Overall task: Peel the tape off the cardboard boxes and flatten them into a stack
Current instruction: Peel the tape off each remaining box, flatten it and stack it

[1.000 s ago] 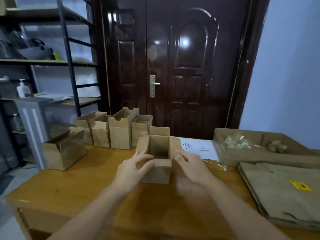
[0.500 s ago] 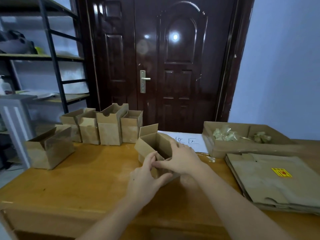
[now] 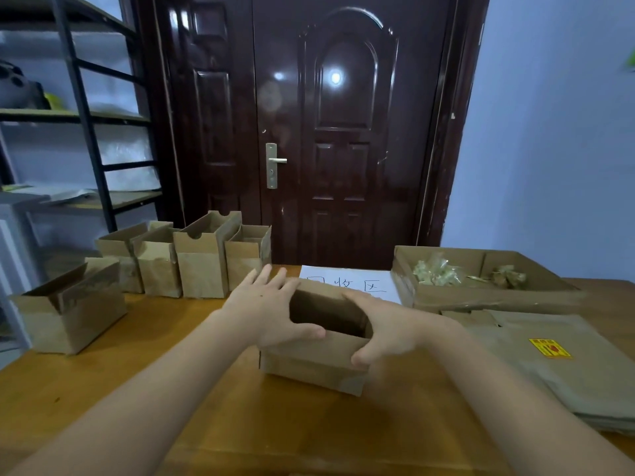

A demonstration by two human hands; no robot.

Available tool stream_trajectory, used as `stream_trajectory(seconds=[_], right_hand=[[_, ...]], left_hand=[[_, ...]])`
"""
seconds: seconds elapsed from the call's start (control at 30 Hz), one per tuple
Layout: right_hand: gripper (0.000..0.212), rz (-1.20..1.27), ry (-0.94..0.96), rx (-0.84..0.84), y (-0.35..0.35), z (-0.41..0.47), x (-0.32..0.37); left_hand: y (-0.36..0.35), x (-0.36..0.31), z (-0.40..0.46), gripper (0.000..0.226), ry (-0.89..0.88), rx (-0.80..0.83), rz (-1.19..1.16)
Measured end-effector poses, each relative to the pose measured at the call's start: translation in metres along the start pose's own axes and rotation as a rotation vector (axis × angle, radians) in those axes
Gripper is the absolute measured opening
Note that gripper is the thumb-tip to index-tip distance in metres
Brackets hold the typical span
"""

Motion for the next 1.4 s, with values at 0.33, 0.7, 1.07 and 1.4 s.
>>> stream_trajectory(seconds=[0.33, 0.7, 1.07, 1.4], right_hand=[[0.132, 0.155, 0.024, -0.209, -0.018, 0.006, -0.003], [0.118, 0.411, 0.012, -0.354, -0.019, 0.002, -0.021], [0.095, 0.023, -0.137, -0.619, 0.002, -0.053, -0.048], [0.100, 0.299, -0.160, -0.815, -0.016, -0.078, -0.064]], left_hand=[[-0.056, 0.016, -0.001, 0.136, 0.119, 0.102, -0.596], [-0.048, -0.011, -0.014, 0.135, 0.191, -0.004, -0.862], [-0.043, -0.009, -0.016, 0.098, 0.087, -0.170, -0.745], [-0.078, 0.025, -0.040, 0.122, 0.173, -0.159, -0.853]])
Point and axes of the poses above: each hand's wrist, its own z-axis towards the middle knuckle, its own y-axis out of the back of the hand, x = y × z, the point moved 8 cm from there along z, towards the middle knuckle, and after that the axes turned 6 degrees about y, right-handed, at the moved point
